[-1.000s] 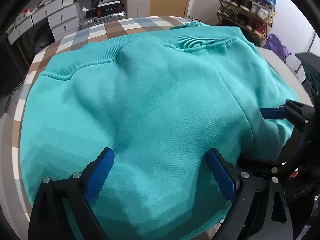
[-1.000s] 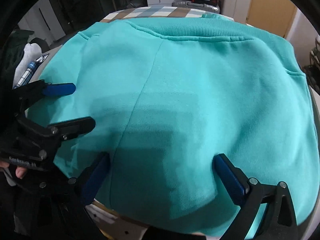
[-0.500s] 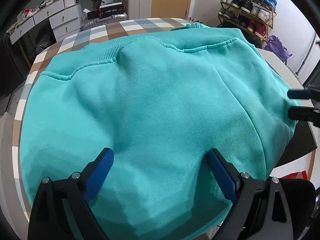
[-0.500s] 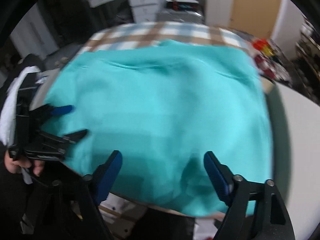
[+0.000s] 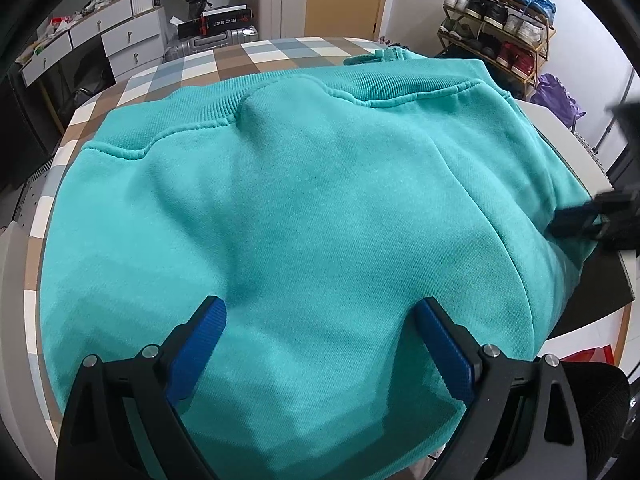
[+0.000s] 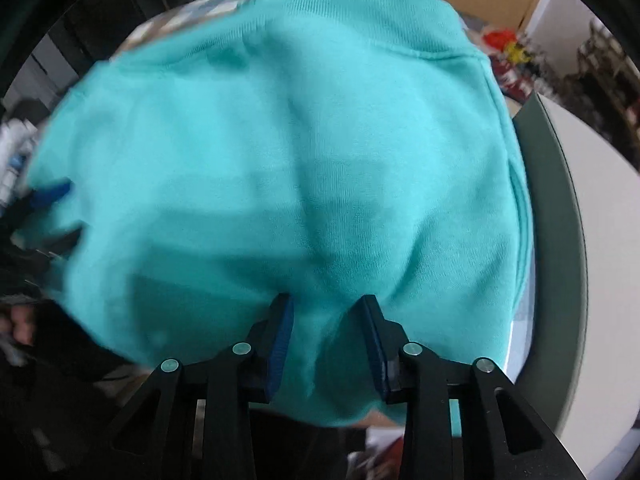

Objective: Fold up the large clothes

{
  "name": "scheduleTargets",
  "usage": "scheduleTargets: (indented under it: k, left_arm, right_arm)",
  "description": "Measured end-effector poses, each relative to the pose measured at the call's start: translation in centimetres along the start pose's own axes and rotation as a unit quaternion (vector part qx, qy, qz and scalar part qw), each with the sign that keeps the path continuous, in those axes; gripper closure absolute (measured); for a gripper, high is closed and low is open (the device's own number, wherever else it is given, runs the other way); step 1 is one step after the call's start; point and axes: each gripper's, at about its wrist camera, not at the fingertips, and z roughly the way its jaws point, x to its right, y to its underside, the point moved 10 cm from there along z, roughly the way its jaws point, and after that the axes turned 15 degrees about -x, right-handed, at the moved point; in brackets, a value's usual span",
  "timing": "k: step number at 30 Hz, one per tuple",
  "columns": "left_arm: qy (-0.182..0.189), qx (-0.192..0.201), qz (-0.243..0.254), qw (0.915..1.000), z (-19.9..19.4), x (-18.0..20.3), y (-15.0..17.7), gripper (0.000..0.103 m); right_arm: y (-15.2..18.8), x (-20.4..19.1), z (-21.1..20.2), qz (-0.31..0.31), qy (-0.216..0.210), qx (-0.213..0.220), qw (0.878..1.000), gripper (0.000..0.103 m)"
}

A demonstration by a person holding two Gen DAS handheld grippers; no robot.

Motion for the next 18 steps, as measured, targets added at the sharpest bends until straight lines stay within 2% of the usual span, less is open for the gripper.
scheduleTargets:
  k: [1, 3, 4, 6, 9, 11, 12, 15, 18]
  left_arm:
    - [-0.001, 0.000, 0.001, 1.0000, 0.0, 0.0, 0.0, 0.010]
    - [-0.001, -0.002, 0.000, 1.0000, 0.0, 0.0, 0.0, 0.010]
    - [-0.002, -0.004, -0.001, 1.0000, 0.0, 0.0, -0.1, 0.010]
    - [-0.002, -0.006, -0.003, 1.0000, 0.1, 0.0, -0.1, 0.010]
    - [-0.001, -0.005, -0.002, 1.0000, 0.0, 0.0, -0.1, 0.010]
    - [0.001, -0.006, 0.000, 1.0000, 0.0, 0.0, -0.1, 0.010]
    - [0.001, -0.007, 0.001, 1.0000, 0.1, 0.0, -0.1, 0.010]
    - [0.000, -0.009, -0.001, 1.0000, 0.1, 0.0, -0.3, 0.010]
    - [-0.003, -0.011, -0.003, 0.9999, 0.2, 0.1, -0.3, 0.010]
  right_arm:
    - [-1.0, -0.2, -1.8, -0.002, -0.012, 0.022, 1.000, 0.067]
    - [-3.6, -0.4, -5.7, -0.004, -0.012, 0.092, 0.996, 0.054]
    - [-5.0, -0.4, -6.9, -0.002, -0.004, 0.115, 0.993, 0.041]
    - [-7.7, -0.4, -6.4, -0.003, 0.014, 0.105, 0.994, 0.042]
    - [-10.8, 1.0, -1.2, 0.008, 0.070, 0.038, 0.997, 0.053]
    - [-10.4, 2.3, 1.8, 0.011, 0.080, 0.009, 0.997, 0.048]
    - [-11.1, 2.9, 2.5, 0.021, 0.072, 0.025, 0.997, 0.046]
    - [-11.3, 3.7, 2.9, 0.055, 0.037, 0.037, 0.997, 0.043]
    - [-11.9, 3.7, 2.0, 0.046, 0.038, 0.045, 0.997, 0.043]
